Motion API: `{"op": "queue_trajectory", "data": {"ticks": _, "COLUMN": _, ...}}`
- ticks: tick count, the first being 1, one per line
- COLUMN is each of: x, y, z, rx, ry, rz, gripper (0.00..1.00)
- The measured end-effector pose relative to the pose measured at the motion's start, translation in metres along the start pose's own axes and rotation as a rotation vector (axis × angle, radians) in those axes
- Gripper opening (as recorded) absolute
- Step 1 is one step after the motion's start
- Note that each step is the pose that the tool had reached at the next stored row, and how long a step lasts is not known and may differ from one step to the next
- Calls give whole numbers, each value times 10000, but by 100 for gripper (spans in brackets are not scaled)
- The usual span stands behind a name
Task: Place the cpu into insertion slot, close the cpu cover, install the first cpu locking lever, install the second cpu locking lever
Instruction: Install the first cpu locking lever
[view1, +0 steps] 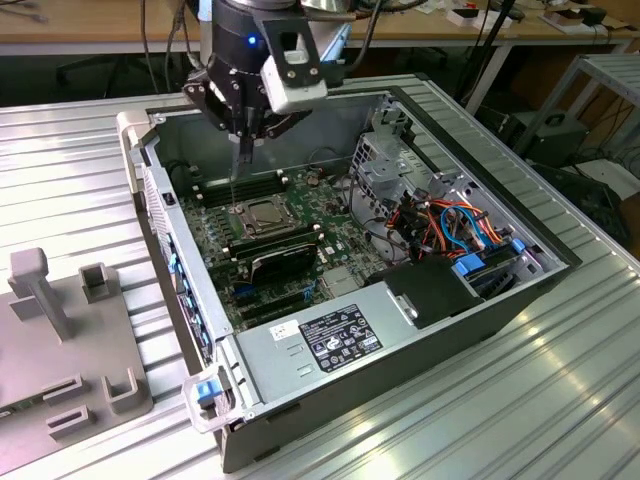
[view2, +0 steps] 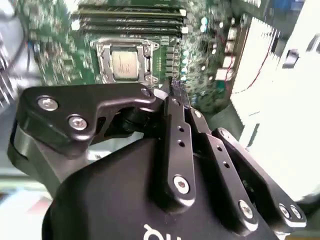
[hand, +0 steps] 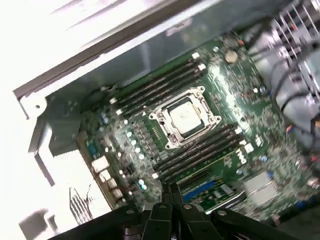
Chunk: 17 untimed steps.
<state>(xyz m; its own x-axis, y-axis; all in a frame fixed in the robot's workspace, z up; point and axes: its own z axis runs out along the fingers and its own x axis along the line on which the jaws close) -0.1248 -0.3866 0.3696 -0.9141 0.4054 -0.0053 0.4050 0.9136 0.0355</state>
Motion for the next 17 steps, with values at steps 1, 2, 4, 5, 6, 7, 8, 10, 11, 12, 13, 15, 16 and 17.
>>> {"op": "queue_trajectory", "data": {"ticks": 1, "x": -15, "y": -19, "z": -47, "rx": -29, "ry": -5, "rz": -680, "gripper": 11}}
{"op": "queue_trajectory", "data": {"ticks": 2, "x": -31, "y": -40, "z": -98, "rx": -60, "ry": -12, "rz": -1407, "gripper": 11}}
{"op": "queue_trajectory", "data": {"ticks": 4, "x": -46, "y": -58, "z": -145, "rx": -88, "ry": -19, "rz": -2084, "gripper": 11}}
{"op": "queue_trajectory", "data": {"ticks": 5, "x": -54, "y": -67, "z": -170, "rx": -103, "ry": -24, "rz": -2437, "gripper": 11}}
{"op": "queue_trajectory", "data": {"ticks": 6, "x": -60, "y": -73, "z": -187, "rx": -114, "ry": -28, "rz": -2686, "gripper": 11}}
{"op": "queue_trajectory", "data": {"ticks": 7, "x": -65, "y": -77, "z": -200, "rx": -121, "ry": -30, "rz": -2861, "gripper": 11}}
{"op": "queue_trajectory", "data": {"ticks": 8, "x": -70, "y": -83, "z": -216, "rx": -130, "ry": -34, "rz": -3088, "gripper": 11}}
{"op": "queue_trajectory", "data": {"ticks": 10, "x": -76, "y": -90, "z": -237, "rx": -141, "ry": -39, "rz": -3383, "gripper": 11}}
{"op": "queue_trajectory", "data": {"ticks": 11, "x": -77, "y": -91, "z": -239, "rx": -143, "ry": -40, "rz": -3414, "gripper": 11}}
{"op": "queue_trajectory", "data": {"ticks": 12, "x": -77, "y": -91, "z": -239, "rx": -144, "ry": -40, "rz": -3422, "gripper": 11}}
{"op": "queue_trajectory", "data": {"ticks": 13, "x": -78, "y": -91, "z": -238, "rx": -145, "ry": -40, "rz": -3423, "gripper": 11}}
{"op": "queue_trajectory", "data": {"ticks": 15, "x": -78, "y": -91, "z": -240, "rx": -143, "ry": -39, "rz": -3424, "gripper": 11}}
{"op": "queue_trajectory", "data": {"ticks": 16, "x": -78, "y": -91, "z": -240, "rx": -143, "ry": -40, "rz": -3424, "gripper": 11}}
{"op": "queue_trajectory", "data": {"ticks": 17, "x": -78, "y": -91, "z": -239, "rx": -144, "ry": -40, "rz": -3425, "gripper": 11}}
